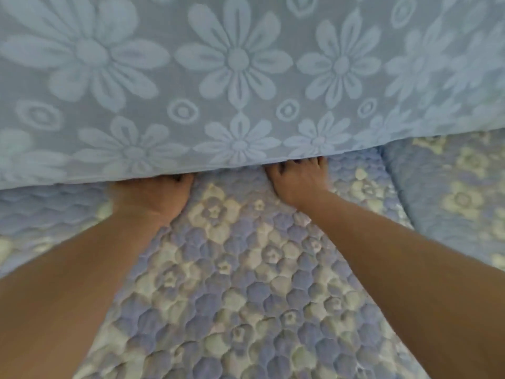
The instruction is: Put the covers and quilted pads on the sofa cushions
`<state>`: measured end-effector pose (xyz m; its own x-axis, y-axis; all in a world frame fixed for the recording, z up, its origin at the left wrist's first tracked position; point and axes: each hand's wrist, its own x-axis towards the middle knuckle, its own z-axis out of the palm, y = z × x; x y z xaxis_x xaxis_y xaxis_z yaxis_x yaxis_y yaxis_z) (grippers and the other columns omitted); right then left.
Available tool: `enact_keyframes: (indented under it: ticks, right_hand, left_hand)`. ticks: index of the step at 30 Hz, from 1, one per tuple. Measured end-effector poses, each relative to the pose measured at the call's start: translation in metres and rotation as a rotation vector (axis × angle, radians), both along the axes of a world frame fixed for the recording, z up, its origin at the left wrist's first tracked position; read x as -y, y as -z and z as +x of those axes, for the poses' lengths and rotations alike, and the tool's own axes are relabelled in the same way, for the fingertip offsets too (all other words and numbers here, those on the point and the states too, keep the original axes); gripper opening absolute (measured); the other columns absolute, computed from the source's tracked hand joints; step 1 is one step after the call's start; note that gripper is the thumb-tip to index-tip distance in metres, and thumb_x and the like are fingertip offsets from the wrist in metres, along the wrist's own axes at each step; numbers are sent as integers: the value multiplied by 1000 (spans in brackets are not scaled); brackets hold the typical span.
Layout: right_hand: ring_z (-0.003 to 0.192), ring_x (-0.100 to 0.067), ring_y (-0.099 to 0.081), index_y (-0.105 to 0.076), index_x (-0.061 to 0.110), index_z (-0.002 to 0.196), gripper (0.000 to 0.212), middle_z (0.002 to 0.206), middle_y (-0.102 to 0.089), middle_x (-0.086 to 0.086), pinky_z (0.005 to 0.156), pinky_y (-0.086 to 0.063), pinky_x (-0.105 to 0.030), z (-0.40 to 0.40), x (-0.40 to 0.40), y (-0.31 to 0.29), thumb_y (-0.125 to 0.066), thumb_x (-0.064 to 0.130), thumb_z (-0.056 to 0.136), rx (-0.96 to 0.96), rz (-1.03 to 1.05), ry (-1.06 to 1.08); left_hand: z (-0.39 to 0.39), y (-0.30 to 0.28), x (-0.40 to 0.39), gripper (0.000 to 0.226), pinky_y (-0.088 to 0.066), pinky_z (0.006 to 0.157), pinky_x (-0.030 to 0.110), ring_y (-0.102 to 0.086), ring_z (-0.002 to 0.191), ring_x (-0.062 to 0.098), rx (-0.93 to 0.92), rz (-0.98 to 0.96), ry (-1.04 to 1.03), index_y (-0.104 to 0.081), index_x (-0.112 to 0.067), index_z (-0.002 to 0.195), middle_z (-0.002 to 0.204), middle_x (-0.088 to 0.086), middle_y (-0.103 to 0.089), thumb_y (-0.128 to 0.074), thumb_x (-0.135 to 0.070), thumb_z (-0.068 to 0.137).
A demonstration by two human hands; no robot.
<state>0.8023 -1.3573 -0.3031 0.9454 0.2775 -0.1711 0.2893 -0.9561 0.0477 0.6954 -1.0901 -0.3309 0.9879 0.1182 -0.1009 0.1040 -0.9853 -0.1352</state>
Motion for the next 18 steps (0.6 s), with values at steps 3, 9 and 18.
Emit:
enact_keyframes:
  ticks: [3, 9, 18]
  right_hand:
    - [152, -30, -19, -24, 32, 158, 68, 164, -25, -2, 121, -14, -55, 12, 1, 7, -19, 61, 97, 60, 88, -40]
    - [154, -32, 4, -6, 25, 160, 67, 168, 0, -11, 124, -1, -51, -39, 39, -23, -16, 56, 102, -139, 145, -114]
    - [153, -34, -2, 3, 32, 160, 75, 168, -2, -4, 122, -1, -54, 66, 106, 4, -19, 67, 98, 8, 110, 62]
  left_hand:
    - [1, -9, 20, 36, -51, 85, 64, -64, 98, 53, 231, -58, -147, -69, -4, 120, 101, 33, -68, -47, -26, 102]
    - [-66, -54, 172, 83, 0, 123, 55, 7, 153, 40, -110, -415, -456, 4, -13, 160, 167, 17, 6, -17, -62, 97]
    - [56, -4, 93, 83, -10, 118, 66, -19, 150, 33, -181, -369, -540, -21, -46, 155, 165, -4, -22, -9, -85, 82]
